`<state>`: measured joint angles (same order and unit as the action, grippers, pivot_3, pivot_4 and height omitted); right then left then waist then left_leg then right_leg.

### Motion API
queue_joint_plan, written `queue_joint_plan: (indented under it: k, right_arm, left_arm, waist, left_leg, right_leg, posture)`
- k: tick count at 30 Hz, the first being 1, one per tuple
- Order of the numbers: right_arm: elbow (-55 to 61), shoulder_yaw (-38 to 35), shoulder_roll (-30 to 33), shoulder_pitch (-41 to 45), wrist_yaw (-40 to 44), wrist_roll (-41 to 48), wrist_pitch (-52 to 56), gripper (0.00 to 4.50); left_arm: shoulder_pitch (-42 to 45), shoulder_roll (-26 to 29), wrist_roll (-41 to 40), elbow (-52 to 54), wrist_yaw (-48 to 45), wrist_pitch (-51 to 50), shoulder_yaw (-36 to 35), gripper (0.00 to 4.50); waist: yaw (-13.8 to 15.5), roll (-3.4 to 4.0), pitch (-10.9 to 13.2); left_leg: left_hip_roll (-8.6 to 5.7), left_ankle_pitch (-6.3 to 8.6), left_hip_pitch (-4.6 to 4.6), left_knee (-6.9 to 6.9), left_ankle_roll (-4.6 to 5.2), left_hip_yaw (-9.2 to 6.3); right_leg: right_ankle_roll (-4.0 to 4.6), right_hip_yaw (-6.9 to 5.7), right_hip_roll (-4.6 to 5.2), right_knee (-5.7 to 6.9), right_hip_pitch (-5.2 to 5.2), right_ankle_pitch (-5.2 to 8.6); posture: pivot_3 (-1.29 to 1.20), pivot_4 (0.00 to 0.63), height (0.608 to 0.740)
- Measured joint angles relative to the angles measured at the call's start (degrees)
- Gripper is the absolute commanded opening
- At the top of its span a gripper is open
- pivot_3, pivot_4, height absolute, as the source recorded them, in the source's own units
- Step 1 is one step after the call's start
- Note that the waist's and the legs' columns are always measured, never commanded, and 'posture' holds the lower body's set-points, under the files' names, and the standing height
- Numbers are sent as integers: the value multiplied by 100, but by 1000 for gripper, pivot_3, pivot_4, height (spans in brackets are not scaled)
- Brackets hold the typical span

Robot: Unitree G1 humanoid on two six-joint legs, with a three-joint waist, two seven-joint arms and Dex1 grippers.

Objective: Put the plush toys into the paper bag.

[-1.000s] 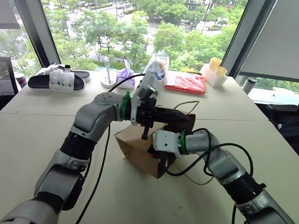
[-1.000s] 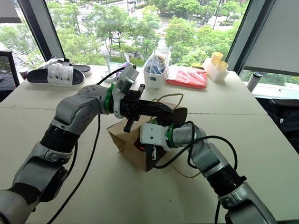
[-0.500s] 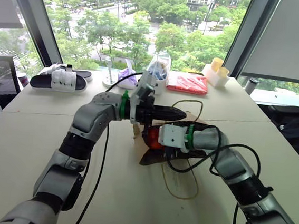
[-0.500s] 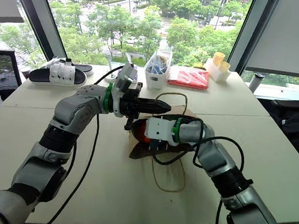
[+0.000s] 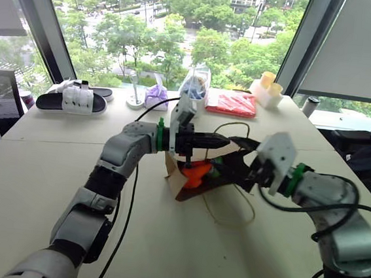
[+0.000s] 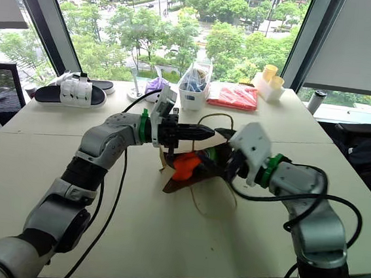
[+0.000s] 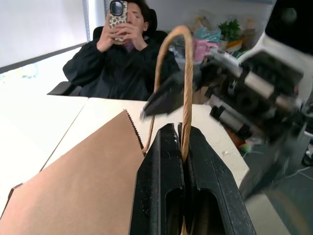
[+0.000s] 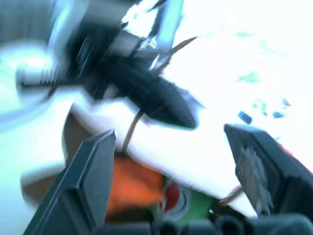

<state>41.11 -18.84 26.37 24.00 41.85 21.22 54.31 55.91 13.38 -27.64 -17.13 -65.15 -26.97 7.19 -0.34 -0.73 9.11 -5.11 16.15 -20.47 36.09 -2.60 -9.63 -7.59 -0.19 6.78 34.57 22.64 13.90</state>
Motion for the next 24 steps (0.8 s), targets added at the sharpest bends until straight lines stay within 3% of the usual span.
queue_joint_plan:
  k: [5, 11, 18, 21, 24]
  right_arm:
    - [532, -1548, -858, -491, -856, 1022, 1734, 3797]
    - [967, -2503, -1669, -1879, -1072, 2231, 2723, 3797]
    - [1152, -2637, -1674, -3008, -1275, 3625, 2823, 3797]
    - [1082, -2493, -1754, -3148, -1595, 4040, 2503, 2988]
    - [1009, -2287, -1688, -3370, -1889, 4448, 2159, 1404]
  left_arm:
    - [2, -69, 17, -94, 25, 125, -11, 0]
    - [1, -183, 78, -319, -4, 319, -11, 0]
    - [1, -284, 102, -437, -96, 485, -9, 0]
    - [2, -290, 112, -439, -97, 498, -9, 0]
    - [2, -282, 115, -439, -92, 497, -10, 0]
  waist:
    - [89, 3, -3]
    - [105, 8, -6]
    - [75, 8, -6]
    - [76, 8, -6]
    - [83, 8, -6]
  left_leg:
    - [0, 16, 3, -5, 29, -2]
    - [-2, 17, 4, 0, 31, 7]
    - [-1, 18, 14, 1, 32, 14]
    - [0, 18, 15, 1, 32, 13]
    - [0, 18, 13, 2, 32, 11]
  right_leg:
    - [0, 1, -2, 3, 3, 0]
    - [0, 3, 0, 10, 3, 0]
    - [-2, 3, -1, 23, 1, 1]
    - [-2, 3, -1, 28, 1, 2]
    - [-3, 3, -1, 27, 1, 2]
  posture:
    - [0, 150, 740]
    - [0, 150, 740]
    - [0, 150, 740]
    - [0, 150, 740]
    - [0, 150, 740]
